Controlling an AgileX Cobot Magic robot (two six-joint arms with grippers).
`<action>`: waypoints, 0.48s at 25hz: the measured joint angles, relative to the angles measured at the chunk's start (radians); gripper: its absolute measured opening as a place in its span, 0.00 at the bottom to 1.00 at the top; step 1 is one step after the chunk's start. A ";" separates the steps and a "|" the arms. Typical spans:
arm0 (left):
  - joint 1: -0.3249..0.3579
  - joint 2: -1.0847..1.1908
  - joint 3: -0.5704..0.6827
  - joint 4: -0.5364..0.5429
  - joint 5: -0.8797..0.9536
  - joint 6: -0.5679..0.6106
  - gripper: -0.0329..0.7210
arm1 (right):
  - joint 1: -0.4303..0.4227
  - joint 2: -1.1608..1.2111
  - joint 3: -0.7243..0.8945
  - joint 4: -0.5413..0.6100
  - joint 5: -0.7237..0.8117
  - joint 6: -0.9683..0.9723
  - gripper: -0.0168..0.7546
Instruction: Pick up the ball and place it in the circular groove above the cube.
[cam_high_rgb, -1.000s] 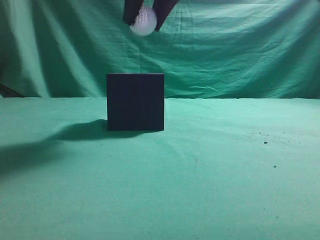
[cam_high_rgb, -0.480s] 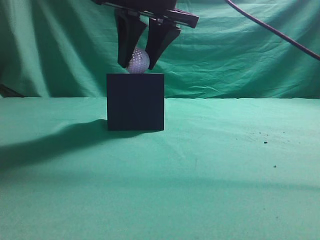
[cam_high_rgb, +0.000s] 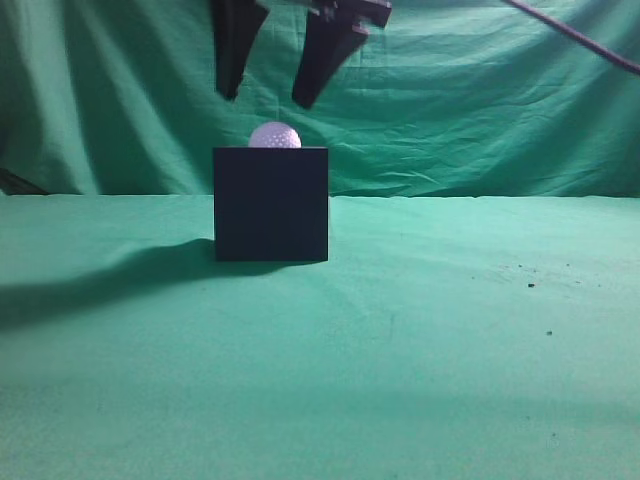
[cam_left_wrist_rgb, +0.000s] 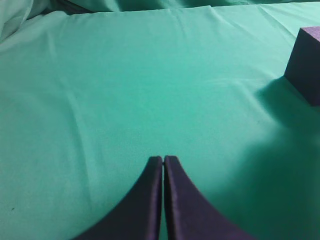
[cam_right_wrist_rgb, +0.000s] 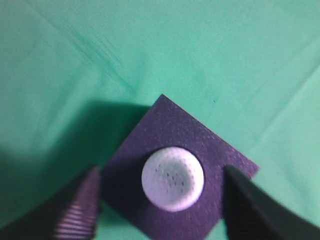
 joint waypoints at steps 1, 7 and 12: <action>0.000 0.000 0.000 0.000 0.000 0.000 0.04 | 0.000 0.000 -0.034 -0.006 0.050 0.016 0.58; 0.000 0.000 0.000 0.000 0.000 0.000 0.04 | 0.000 -0.011 -0.225 -0.108 0.295 0.115 0.08; 0.000 0.000 0.000 0.000 0.000 0.000 0.04 | 0.000 -0.127 -0.242 -0.135 0.321 0.144 0.02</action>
